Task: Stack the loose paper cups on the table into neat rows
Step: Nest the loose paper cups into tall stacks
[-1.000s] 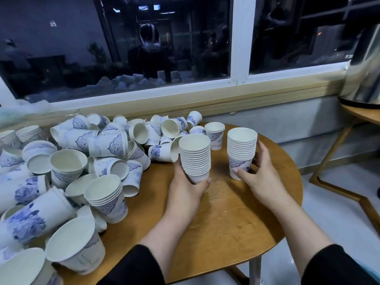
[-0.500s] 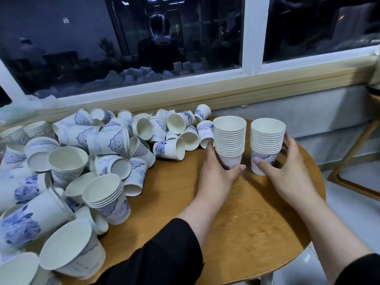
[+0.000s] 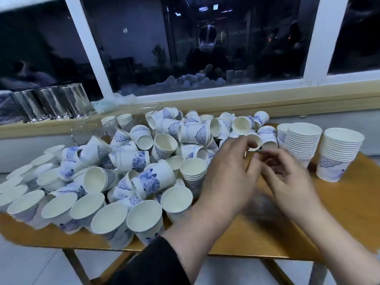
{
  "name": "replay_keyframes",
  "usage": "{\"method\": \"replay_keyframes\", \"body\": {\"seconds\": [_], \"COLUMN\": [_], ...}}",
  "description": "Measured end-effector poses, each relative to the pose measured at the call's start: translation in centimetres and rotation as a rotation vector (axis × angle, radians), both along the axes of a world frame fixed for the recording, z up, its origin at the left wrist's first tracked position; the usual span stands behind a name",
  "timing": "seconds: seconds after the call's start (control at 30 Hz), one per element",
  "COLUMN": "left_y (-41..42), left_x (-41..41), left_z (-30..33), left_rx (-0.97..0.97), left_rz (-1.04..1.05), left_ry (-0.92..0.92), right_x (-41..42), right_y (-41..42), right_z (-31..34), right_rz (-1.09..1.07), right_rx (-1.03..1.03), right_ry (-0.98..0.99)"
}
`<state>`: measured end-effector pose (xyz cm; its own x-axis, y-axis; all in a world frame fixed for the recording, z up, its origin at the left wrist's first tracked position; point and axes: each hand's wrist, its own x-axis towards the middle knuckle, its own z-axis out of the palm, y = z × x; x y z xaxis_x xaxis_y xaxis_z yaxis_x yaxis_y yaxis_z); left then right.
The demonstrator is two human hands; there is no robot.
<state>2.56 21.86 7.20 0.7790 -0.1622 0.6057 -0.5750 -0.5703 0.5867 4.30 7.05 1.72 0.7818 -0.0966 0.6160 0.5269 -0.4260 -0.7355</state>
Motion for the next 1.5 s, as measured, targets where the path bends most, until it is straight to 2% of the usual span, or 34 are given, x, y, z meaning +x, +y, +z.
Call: {"method": "replay_keyframes", "body": {"seconds": [0.13, 0.37, 0.47, 0.63, 0.73, 0.83, 0.9, 1.0, 1.07, 1.17, 1.27, 1.37, 1.5], "left_y": [6.9, 15.6, 17.7, 19.4, 19.6, 19.4, 19.2, 18.5, 17.6, 16.0, 14.6, 13.0, 10.5], "left_x": [-1.9, -3.2, -2.7, -0.7, -0.3, 0.0, 0.3, 0.1, -0.2, -0.4, -0.5, -0.7, -1.8], "left_z": [2.3, 3.4, 2.9, 0.9, 0.4, 0.3, 0.5, 1.3, 2.1, 2.4, 2.4, 2.2, 1.4], "left_rx": [0.127, 0.255, 0.335, 0.603, 0.659, 0.692, 0.654, 0.391, 0.232, 0.098, -0.047, -0.128, -0.18], "left_rz": [0.098, 0.282, 0.349, 0.343, 0.297, 0.33, 0.354, 0.301, 0.25, 0.197, 0.136, 0.092, -0.011], "left_ry": [-0.056, 0.059, 0.168, 0.428, 0.439, 0.347, 0.289, 0.235, 0.244, 0.235, 0.312, 0.326, 0.33], "right_x": [0.2, 1.8, 1.9, 1.4, 0.8, 0.3, -0.2, -0.9, -1.3, -1.7, -2.2, -3.0, -4.2], "right_y": [5.3, 10.0, 10.2, 10.0, 9.4, 8.8, 8.4, 7.8, 7.5, 7.0, 6.3, 5.1, 2.6], "right_z": [-0.9, -0.7, -0.9, -0.8, -0.3, 0.3, 0.7, 1.0, 1.0, 1.1, 1.2, 1.9, 5.2], "right_rz": [0.114, 0.082, 0.038, -0.031, -0.059, -0.073, -0.082, -0.084, -0.088, -0.095, -0.091, -0.115, -0.218], "right_rx": [-0.363, -0.596, -0.629, -0.634, -0.563, -0.515, -0.493, -0.452, -0.442, -0.418, -0.399, -0.361, -0.208], "right_ry": [0.104, 0.175, 0.191, 0.177, 0.162, 0.17, 0.172, 0.167, 0.166, 0.174, 0.176, 0.193, 0.092]}}
